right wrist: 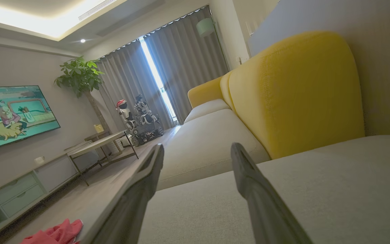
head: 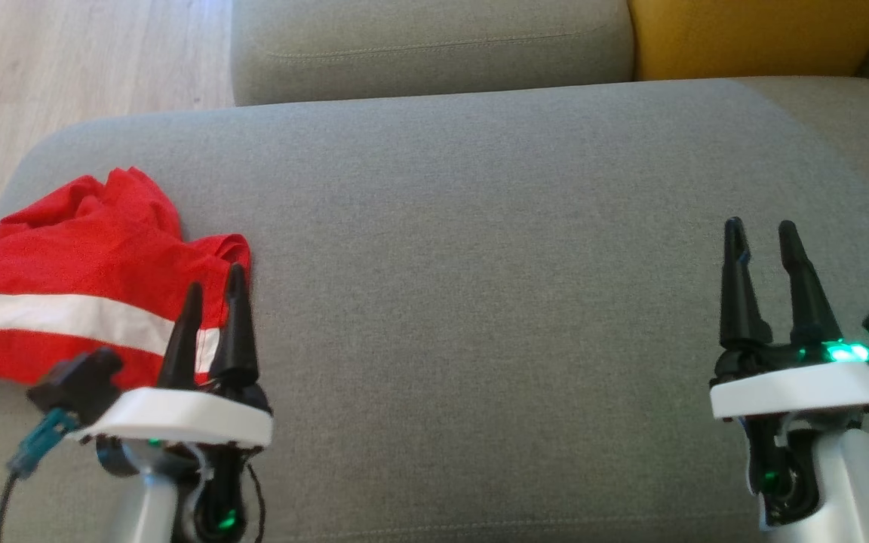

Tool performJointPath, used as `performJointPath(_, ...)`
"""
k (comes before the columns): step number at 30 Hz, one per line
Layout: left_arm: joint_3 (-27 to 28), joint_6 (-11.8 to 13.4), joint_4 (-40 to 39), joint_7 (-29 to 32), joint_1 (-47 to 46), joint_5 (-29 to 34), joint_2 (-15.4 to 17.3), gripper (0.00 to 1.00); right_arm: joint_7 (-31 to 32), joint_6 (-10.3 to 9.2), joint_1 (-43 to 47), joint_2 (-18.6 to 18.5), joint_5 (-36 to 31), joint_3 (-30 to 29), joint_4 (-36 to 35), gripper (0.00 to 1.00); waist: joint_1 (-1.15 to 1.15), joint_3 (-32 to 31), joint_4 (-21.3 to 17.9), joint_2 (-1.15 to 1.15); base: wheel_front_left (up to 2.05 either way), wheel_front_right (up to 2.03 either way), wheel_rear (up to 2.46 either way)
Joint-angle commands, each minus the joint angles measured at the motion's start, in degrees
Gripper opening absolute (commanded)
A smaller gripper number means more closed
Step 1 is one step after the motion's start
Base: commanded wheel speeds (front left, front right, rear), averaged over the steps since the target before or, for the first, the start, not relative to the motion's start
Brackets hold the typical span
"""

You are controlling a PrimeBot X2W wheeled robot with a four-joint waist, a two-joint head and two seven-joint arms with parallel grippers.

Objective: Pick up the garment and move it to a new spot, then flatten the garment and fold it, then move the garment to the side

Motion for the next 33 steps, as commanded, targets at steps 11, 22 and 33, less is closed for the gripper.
performJointPath(11, -7.02, 5.87, -1.32, -2.63, -4.91, 13.76, 3.88, 1.00, -2.68, -0.03, -3.40, -0.52, -15.38, 1.74, -3.86, 1.00, 0.00, 0.19, -1.17, 0.00, 0.00, 0.00, 0.00)
performJointPath(22, -14.30, 12.63, -1.02, -4.47, -6.88, 20.96, 7.05, 1.00, -4.53, -0.03, -3.50, -0.02, -24.79, 1.88, -5.72, 1.00, 0.00, 0.19, -1.37, 0.00, 0.00, 0.00, 0.00)
performJointPath(33, -19.06, 17.24, -2.52, -6.14, -8.17, 27.24, 9.20, 1.00, -6.22, -0.04, -3.67, 0.13, -33.23, 2.47, -7.21, 1.00, -0.01, 0.04, -1.29, 0.00, 0.00, 0.00, 0.00)
